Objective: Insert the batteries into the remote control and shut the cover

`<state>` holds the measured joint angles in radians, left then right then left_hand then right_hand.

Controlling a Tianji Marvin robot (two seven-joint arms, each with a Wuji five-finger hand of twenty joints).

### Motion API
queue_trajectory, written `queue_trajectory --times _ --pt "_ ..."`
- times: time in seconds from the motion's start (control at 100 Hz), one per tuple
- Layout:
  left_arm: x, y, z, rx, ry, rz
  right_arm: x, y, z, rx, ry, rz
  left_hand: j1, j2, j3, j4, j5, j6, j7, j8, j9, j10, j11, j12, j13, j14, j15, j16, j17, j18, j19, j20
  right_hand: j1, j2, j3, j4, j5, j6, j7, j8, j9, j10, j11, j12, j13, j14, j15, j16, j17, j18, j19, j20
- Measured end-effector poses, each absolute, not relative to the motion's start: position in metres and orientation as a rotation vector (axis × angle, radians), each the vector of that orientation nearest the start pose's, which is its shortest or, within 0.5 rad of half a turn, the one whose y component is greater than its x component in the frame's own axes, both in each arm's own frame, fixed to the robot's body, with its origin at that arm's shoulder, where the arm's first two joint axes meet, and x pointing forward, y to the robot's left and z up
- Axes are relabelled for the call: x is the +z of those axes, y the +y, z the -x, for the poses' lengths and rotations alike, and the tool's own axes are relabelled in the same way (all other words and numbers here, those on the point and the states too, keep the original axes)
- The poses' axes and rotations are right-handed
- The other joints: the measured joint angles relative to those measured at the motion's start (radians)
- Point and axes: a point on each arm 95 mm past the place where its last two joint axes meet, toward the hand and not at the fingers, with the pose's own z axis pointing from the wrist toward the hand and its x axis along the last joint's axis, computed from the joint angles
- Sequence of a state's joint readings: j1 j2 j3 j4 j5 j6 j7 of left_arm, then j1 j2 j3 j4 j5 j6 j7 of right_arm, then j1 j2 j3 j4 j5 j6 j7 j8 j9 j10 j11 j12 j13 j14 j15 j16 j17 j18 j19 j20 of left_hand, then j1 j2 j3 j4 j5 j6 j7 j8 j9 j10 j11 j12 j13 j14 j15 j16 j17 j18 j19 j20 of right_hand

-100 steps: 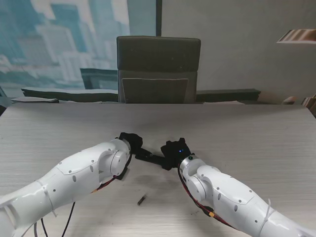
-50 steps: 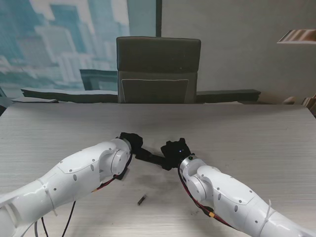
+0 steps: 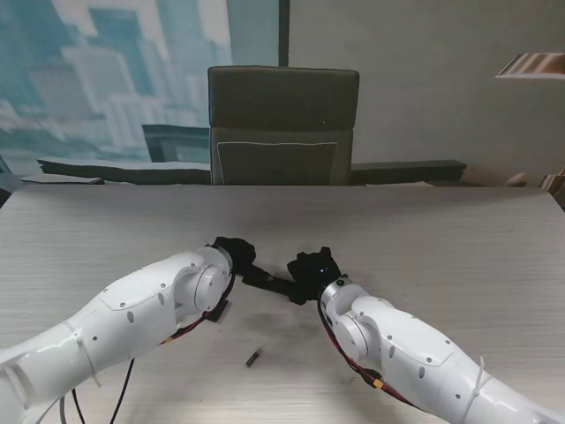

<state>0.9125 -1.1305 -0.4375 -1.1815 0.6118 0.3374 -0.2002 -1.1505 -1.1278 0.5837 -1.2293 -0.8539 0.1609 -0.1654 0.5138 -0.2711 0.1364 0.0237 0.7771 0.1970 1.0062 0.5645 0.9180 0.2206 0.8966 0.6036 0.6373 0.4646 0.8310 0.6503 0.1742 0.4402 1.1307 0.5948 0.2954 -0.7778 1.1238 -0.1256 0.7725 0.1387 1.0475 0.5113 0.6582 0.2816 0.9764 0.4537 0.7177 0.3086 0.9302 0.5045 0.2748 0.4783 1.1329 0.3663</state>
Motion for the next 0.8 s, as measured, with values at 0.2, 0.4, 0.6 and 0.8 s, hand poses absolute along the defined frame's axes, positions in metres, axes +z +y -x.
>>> queue_trajectory --times 0.2,0.4,0.6,0.8 --pt "-0.3649 -0.0944 -0.4835 -1.061 1.905 1.363 -0.3896 0.0996 -0.4327 1.405 1.751 -1.069 -0.006 -0.047 0.093 -0.018 -0.012 0.006 0.003 0.008 -0.009 0.0 0.0 0.0 0.0 -0.006 -0.01 -0.006 -0.001 -0.01 -0.019 -0.003 -0.002 0.008 0.0 0.0 0.0 0.0 0.0 0.0 0.0 0.0 0.0 0.0 0.0 0.0 0.0 0.0 0.0 0.0 0.0 0.0" --pt "-0.3647 -0.095 -0.4835 -1.056 1.911 1.358 -0.3896 0.0996 -0.4327 1.406 1.751 -1.07 -0.016 -0.059 0.144 -0.046 -0.014 0.011 0.003 0.011 -0.01 0.002 0.0 0.0 0.0 -0.007 -0.011 -0.009 -0.001 -0.012 -0.028 -0.013 -0.004 0.01 0.0 0.0 0.0 0.0 0.0 0.0 0.0 0.0 0.0 0.0 0.0 0.0 0.0 0.0 0.0 0.0 0.0 0.0" --pt "-0.3647 -0.0959 -0.4828 -1.05 1.911 1.35 -0.3898 0.0996 -0.4327 1.406 1.75 -1.07 -0.035 -0.071 0.207 -0.049 -0.016 0.014 0.003 0.013 -0.011 0.002 0.0 0.0 0.0 -0.011 -0.014 -0.021 -0.002 -0.018 -0.029 -0.013 -0.004 0.01 -0.001 0.0 0.0 0.0 0.0 0.0 0.0 0.0 0.0 0.0 0.0 0.0 0.0 0.0 0.0 0.0 0.0 0.0" --pt "-0.3649 -0.0965 -0.4827 -1.048 1.91 1.352 -0.3898 0.0995 -0.4324 1.405 1.748 -1.071 -0.045 -0.079 0.246 -0.051 -0.016 0.017 0.003 0.014 -0.011 0.002 0.0 0.0 0.0 -0.011 -0.016 -0.021 -0.003 -0.018 -0.03 -0.013 -0.004 0.012 -0.001 0.0 0.0 0.0 0.0 0.0 0.0 0.0 0.0 0.0 0.0 -0.001 0.0 0.0 0.0 0.0 0.0 0.0"
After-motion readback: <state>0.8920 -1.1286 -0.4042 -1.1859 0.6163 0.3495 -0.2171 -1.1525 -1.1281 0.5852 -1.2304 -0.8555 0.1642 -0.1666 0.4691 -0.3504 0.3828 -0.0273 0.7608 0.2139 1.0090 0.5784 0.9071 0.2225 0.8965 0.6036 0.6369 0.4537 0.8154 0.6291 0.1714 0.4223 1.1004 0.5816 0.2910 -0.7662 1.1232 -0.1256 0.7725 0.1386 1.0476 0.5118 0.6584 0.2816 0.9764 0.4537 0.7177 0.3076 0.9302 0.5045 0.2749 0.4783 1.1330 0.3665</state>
